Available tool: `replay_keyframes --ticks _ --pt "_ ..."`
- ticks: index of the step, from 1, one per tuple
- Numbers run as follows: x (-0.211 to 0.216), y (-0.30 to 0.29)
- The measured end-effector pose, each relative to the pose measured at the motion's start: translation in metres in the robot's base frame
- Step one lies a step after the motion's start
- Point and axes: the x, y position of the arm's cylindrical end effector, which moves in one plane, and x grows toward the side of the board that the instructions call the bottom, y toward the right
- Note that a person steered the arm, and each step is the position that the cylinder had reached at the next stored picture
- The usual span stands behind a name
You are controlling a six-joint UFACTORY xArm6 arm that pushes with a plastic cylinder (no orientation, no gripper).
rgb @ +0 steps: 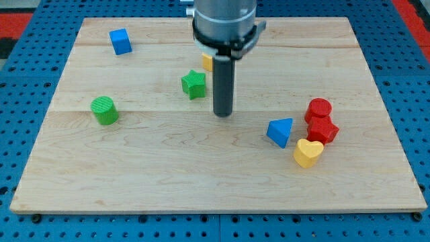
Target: Point your arm near to yellow heart
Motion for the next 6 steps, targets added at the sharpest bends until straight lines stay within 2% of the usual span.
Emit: replay_keyframes --ticks 1,2,3,4,6 --pt "0.064 0.000" --pt "0.131 0.049" --pt "0.142 0.134" --pt "0.106 0.187" --pt "0.064 0.107"
